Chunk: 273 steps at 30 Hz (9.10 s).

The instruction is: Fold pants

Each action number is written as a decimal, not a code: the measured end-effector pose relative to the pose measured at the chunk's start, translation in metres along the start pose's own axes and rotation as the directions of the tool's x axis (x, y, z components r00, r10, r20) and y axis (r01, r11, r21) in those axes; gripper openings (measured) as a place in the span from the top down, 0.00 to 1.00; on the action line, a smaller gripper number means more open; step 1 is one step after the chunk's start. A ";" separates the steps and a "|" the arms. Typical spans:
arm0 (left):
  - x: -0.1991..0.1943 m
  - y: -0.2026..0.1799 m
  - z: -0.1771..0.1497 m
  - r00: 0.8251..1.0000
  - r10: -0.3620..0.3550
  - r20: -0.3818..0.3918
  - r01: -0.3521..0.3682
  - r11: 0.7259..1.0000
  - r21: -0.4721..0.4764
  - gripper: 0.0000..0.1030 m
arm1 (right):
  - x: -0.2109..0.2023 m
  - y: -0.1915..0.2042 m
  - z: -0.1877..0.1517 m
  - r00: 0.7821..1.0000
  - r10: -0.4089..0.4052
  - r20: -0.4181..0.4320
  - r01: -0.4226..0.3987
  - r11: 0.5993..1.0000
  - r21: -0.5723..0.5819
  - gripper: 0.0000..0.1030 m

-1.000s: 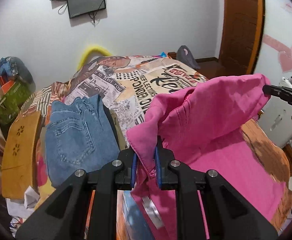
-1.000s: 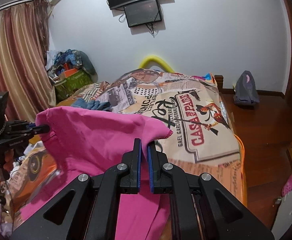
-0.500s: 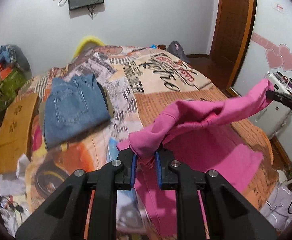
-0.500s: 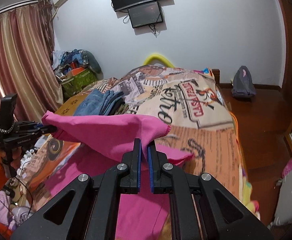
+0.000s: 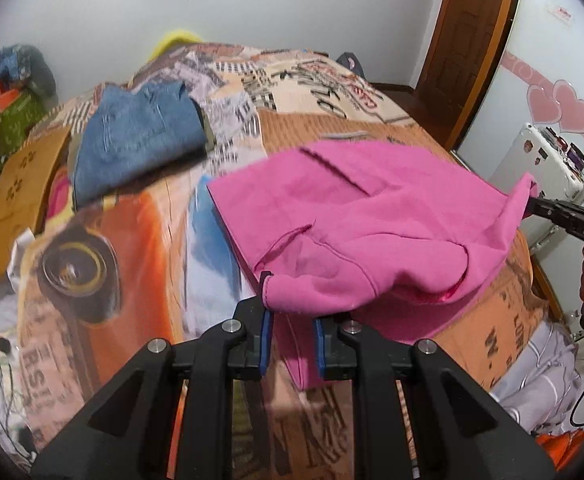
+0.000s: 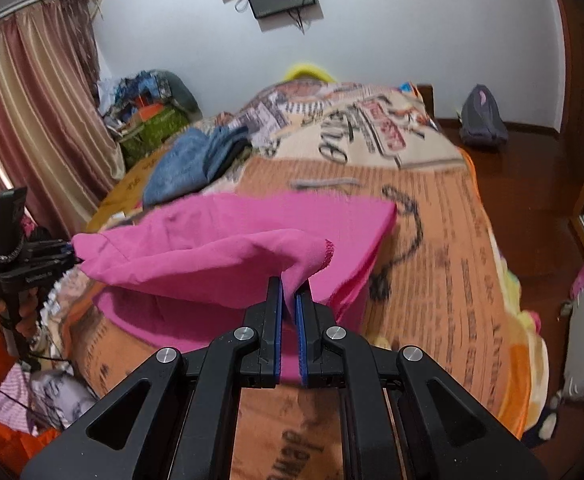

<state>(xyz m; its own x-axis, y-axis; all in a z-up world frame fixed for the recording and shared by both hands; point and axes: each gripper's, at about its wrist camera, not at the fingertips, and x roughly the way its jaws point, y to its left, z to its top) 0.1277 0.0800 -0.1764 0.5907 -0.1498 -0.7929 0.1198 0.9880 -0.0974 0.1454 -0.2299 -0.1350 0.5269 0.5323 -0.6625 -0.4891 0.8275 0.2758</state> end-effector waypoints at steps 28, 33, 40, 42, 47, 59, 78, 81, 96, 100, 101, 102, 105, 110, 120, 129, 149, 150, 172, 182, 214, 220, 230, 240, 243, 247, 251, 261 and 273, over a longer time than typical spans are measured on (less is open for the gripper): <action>-0.020 0.020 0.002 0.999 0.004 0.039 0.000 0.996 -0.087 0.68 | -0.009 -0.017 -0.010 0.997 -0.065 -0.043 0.068 0.995 0.078 0.75; 0.012 -0.003 -0.003 0.999 -0.032 -0.026 0.031 0.998 -0.053 0.66 | 0.023 0.005 -0.016 0.994 -0.015 -0.104 0.019 0.999 0.038 0.75; 0.021 0.013 -0.017 1.000 -0.004 -0.019 0.002 0.997 -0.078 0.41 | 0.047 -0.002 -0.035 0.984 -0.010 -0.178 0.019 0.998 0.052 0.74; 0.019 0.023 -0.018 0.999 -0.016 -0.030 0.013 0.995 -0.101 0.41 | 0.045 -0.009 -0.035 0.982 -0.035 -0.188 0.046 0.997 0.054 0.74; 0.004 0.046 -0.003 0.996 0.091 0.003 -0.090 0.990 -0.109 0.42 | 0.039 -0.024 -0.029 0.972 -0.109 -0.208 0.116 0.993 0.023 0.74; 0.045 0.075 0.077 0.996 0.087 0.031 -0.082 0.985 -0.153 0.42 | 0.055 -0.051 0.038 0.982 -0.155 -0.111 0.158 0.987 0.016 0.66; 0.124 0.082 0.076 0.986 -0.139 -0.092 0.113 0.962 -0.248 0.58 | 0.160 -0.088 0.070 0.974 -0.080 -0.214 0.096 0.993 0.064 0.57; 0.120 0.077 0.078 0.988 -0.124 -0.092 0.101 0.970 -0.223 0.69 | 0.164 -0.088 0.066 0.974 -0.042 -0.221 0.061 0.995 0.077 0.83; 0.111 0.075 0.083 0.997 -0.004 -0.071 -0.007 0.987 -0.161 0.82 | 0.161 -0.084 0.070 0.967 -0.160 -0.197 0.160 0.987 -0.020 0.97; 0.108 0.078 0.081 0.998 -0.004 -0.069 -0.007 0.987 -0.159 0.82 | 0.154 -0.090 0.069 0.970 -0.109 -0.216 0.121 0.992 0.043 0.76; 0.108 0.078 0.081 0.997 -0.001 -0.071 -0.011 0.987 -0.161 0.82 | 0.152 -0.092 0.070 0.971 -0.102 -0.217 0.118 0.991 0.061 0.69; 0.111 0.079 0.082 0.997 0.006 -0.076 -0.019 0.986 -0.166 0.82 | 0.150 -0.093 0.070 0.973 -0.098 -0.211 0.117 0.990 0.076 0.61; 0.114 0.077 0.087 0.996 0.044 -0.077 -0.055 0.987 -0.152 0.81 | 0.145 -0.086 0.073 0.977 -0.101 -0.190 0.118 0.990 0.076 0.61; 0.103 0.074 0.094 0.993 0.106 -0.055 -0.113 0.984 -0.136 0.71 | 0.130 -0.069 0.076 0.981 -0.104 -0.164 0.115 0.992 0.060 0.61; 0.022 0.063 0.069 0.991 0.119 0.055 -0.109 0.982 -0.154 0.53 | 0.078 -0.003 0.070 0.992 -0.096 -0.079 0.089 0.992 -0.091 0.60; -0.009 0.048 0.014 0.998 0.053 0.016 -0.048 0.973 -0.227 0.37 | 0.052 0.041 0.053 0.997 -0.069 -0.026 0.065 0.990 -0.128 0.59; 0.002 0.016 -0.050 0.986 -0.159 -0.054 0.128 0.920 -0.371 0.36 | 0.073 0.070 -0.009 0.987 -0.123 -0.101 0.100 0.972 -0.211 0.55; 0.002 0.015 -0.049 0.984 -0.173 -0.049 0.143 0.916 -0.374 0.36 | 0.073 0.070 -0.009 0.987 -0.124 -0.098 0.101 0.972 -0.215 0.55; 0.033 0.034 -0.016 0.976 -0.215 0.024 0.198 0.840 -0.505 0.37 | 0.076 0.065 -0.013 0.990 -0.069 -0.123 0.047 0.983 -0.177 0.54; 0.017 0.006 -0.002 0.998 -0.022 0.064 0.040 0.955 -0.294 0.76 | 0.076 0.068 -0.005 0.986 -0.082 -0.145 0.055 0.982 -0.183 0.53; -0.025 -0.117 0.078 0.961 -0.016 0.276 -0.048 0.974 0.222 0.83 | 0.050 0.039 -0.012 0.988 -0.053 -0.145 0.037 0.993 -0.111 0.53; -0.014 -0.148 0.083 0.966 -0.066 0.251 -0.006 0.961 0.278 0.83 | 0.061 0.020 -0.024 0.984 -0.006 -0.176 0.002 1.000 -0.028 0.53; 0.031 -0.184 0.088 0.980 -0.160 0.117 0.122 0.952 0.280 0.83 | 0.031 0.007 -0.021 0.990 -0.082 -0.116 0.077 0.996 -0.043 0.53; 0.089 -0.210 0.072 0.976 -0.196 -0.096 0.214 0.947 0.241 0.69 | 0.018 -0.010 -0.036 0.984 -0.109 -0.137 0.109 0.994 -0.012 0.53; 0.086 -0.203 0.069 0.976 -0.196 -0.098 0.213 0.956 0.201 0.37 | 0.020 -0.010 -0.039 0.983 -0.106 -0.148 0.105 0.994 -0.017 0.53; 0.070 -0.193 0.074 0.976 -0.207 -0.069 0.216 0.958 0.189 0.37 | 0.020 -0.007 -0.040 0.983 -0.100 -0.154 0.099 0.995 -0.019 0.53; 0.051 -0.172 0.090 0.982 -0.190 -0.006 0.188 0.967 0.173 0.36 | 0.018 -0.006 -0.040 0.984 -0.099 -0.150 0.097 0.995 -0.018 0.53; 0.090 -0.099 0.137 1.000 -0.013 0.003 0.013 0.992 0.126 0.32 | -0.002 -0.007 -0.039 0.985 -0.121 -0.125 0.122 0.993 0.001 0.53; 0.178 -0.067 0.133 0.989 0.017 -0.149 0.009 0.985 0.170 0.32 | 0.001 0.000 -0.029 0.990 -0.069 -0.121 0.073 0.997 0.036 0.53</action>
<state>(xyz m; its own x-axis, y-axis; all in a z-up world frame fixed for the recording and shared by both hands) 0.3313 -0.0180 -0.2307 0.4669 -0.1257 -0.8754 0.2592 0.9658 -0.0005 0.1260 -0.2350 -0.1555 0.4712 0.4488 -0.7593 -0.4238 0.8702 0.2513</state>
